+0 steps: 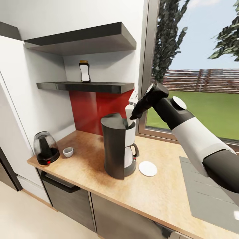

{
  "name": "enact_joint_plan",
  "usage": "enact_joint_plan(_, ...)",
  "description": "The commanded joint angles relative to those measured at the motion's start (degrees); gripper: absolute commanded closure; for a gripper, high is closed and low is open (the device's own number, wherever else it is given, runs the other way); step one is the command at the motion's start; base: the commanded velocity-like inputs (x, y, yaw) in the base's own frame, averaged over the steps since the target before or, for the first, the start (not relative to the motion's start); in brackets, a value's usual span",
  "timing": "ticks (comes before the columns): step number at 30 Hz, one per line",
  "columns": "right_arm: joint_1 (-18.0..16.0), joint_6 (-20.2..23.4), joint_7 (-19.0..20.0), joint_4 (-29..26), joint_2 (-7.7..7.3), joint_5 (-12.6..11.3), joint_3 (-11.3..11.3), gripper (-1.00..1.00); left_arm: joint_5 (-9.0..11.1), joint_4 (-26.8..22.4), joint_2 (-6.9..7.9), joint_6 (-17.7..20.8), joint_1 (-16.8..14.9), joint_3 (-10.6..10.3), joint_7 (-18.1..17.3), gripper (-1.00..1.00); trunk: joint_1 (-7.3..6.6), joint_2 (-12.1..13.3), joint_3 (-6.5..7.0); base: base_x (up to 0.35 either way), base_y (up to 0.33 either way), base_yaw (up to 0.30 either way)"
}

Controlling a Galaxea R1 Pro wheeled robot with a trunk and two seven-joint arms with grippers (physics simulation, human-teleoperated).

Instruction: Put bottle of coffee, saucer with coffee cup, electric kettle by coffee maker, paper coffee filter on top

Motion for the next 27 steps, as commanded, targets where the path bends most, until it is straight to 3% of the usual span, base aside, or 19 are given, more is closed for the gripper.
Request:
enact_joint_plan(1,0.0,0.3,0.37,-0.1,-0.05,0.42,0.12,1.0,0.15,0.11,0.0,0.07,-0.07,0.17,0.09,-1.0,0.02,-0.04,-0.03,0.0,0.0,0.02)
enact_joint_plan(27,0.13,0.3,0.21,0.78,-0.15,0.65,0.12,1.0,0.15,0.12,0.07,-0.01,-0.07,0.25,0.15,-1.0,0.02,-0.04,-0.08,0.014,0.0,0.006)
